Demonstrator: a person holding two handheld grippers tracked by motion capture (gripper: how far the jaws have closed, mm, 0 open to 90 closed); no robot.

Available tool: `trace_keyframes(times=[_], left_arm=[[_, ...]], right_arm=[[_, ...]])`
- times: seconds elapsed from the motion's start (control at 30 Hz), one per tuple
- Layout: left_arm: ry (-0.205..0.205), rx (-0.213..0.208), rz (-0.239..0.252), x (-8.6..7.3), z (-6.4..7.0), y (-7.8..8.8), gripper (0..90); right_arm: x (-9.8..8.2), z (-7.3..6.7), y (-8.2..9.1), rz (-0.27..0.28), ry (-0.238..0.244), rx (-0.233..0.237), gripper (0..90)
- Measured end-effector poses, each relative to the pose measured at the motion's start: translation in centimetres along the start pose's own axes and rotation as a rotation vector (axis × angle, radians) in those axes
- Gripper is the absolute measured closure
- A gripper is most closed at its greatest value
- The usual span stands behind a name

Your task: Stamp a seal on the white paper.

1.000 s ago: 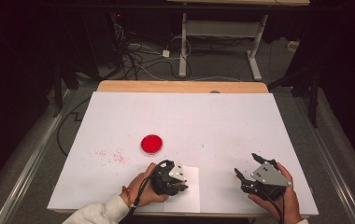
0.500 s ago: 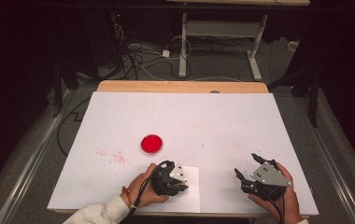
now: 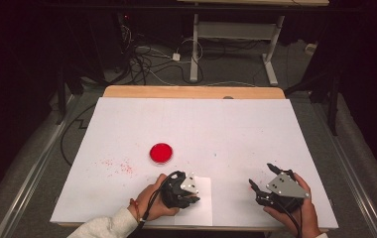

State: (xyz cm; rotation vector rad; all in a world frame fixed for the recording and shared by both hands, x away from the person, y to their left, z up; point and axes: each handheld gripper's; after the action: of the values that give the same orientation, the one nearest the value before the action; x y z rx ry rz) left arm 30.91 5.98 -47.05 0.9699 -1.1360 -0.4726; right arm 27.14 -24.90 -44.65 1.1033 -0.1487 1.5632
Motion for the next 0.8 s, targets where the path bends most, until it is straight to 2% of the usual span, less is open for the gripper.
trace_keyframes(times=[0.3, 0.4, 0.57, 0.63, 0.8], left_arm=[[0.015, -0.011, 0.000, 0.0, -0.2, 0.0, 73.4], [0.014, -0.015, -0.014, 0.2, -0.2, 0.0, 73.3], [0.013, 0.020, -0.046, 1.1, 0.1, 0.3, 73.3], [0.030, -0.005, -0.002, 1.5, -0.1, 1.1, 73.3], [0.034, 0.001, 0.069, 1.8, -0.1, 3.2, 73.3]], right_arm=[[0.1, -0.1, 0.1, 0.009, -0.006, 0.005, 27.8], [0.2, -0.1, 0.2, 0.014, -0.003, 0.005, 27.8], [0.2, 0.0, 0.2, 0.020, -0.007, 0.004, 27.8], [0.2, 0.0, 0.2, 0.020, -0.008, 0.007, 27.8], [0.2, 0.1, 0.3, 0.022, -0.012, 0.005, 27.7]])
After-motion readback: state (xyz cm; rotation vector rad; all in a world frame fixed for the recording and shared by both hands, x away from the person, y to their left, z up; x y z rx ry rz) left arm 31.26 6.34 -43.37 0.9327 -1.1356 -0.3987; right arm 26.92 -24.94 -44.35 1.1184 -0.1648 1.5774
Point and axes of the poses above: each handheld gripper's, and its own axes: y roughly backward along the jaws, x roughly out of its top, z roughly to its right, and after that the axes turned 11 degrees about y, right-handed
